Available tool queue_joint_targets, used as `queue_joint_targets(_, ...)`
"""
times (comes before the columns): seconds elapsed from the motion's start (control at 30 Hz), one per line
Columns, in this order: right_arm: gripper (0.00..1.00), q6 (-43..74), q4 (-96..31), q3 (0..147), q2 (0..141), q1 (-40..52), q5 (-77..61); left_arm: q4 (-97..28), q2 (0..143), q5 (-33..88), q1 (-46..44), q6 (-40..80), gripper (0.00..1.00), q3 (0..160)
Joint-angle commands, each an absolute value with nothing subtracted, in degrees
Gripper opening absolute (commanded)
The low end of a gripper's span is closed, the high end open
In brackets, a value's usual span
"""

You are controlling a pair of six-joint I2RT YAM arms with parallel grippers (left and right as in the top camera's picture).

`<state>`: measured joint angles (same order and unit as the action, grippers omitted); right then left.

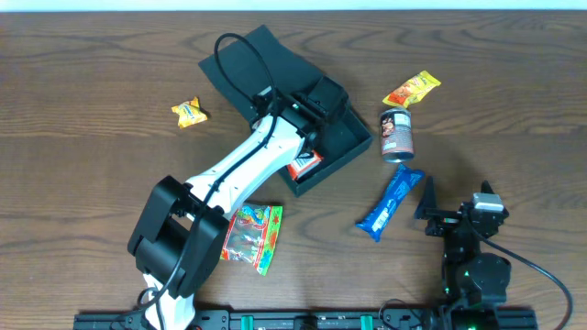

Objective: Pack container
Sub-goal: 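Carry the red box over the black box and lower it inside, then release the red box upright in the black box, retract left arm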

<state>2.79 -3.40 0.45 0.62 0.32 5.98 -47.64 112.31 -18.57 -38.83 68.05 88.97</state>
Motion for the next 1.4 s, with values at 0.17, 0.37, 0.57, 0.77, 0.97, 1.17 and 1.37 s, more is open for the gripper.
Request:
queue_joint_targets(0.17, 0.99, 3.14, -3.64, 0.32, 0.32, -0.34, 5.98, -48.77, 113.27, -20.93, -38.54, 64.69, 0.61, 89.19)
queue_joint_targets(0.37, 0.99, 3.14, -3.64, 0.32, 0.32, -0.34, 5.98, -49.15, 113.25, -19.88, -38.52, 64.66, 0.62, 89.19)
queue_joint_targets(0.57, 0.99, 3.14, -3.64, 0.32, 0.32, -0.34, 5.98, -49.69, 113.25, -18.35, -38.52, 64.38, 0.68, 89.21)
queue_joint_targets(0.77, 0.99, 3.14, -3.64, 0.32, 0.32, -0.34, 5.98, -50.83, 113.23, -18.37, -38.52, 64.27, 0.68, 89.34)
queue_joint_targets(0.97, 0.99, 3.14, -3.64, 0.32, 0.32, -0.34, 5.98, -49.25, 112.38, -17.06, -38.54, 62.70, 0.43, 90.50)
queue_joint_targets(1.17, 0.99, 3.14, -3.64, 0.32, 0.32, -0.34, 5.98, -47.99, 112.42, -15.20, -38.54, 59.79, 0.06, 90.48)
queue_joint_targets(1.37, 0.99, 3.14, -3.64, 0.32, 0.32, -0.34, 5.98, -47.88, 115.20, -14.33, -38.26, 60.01, 0.06, 90.45)
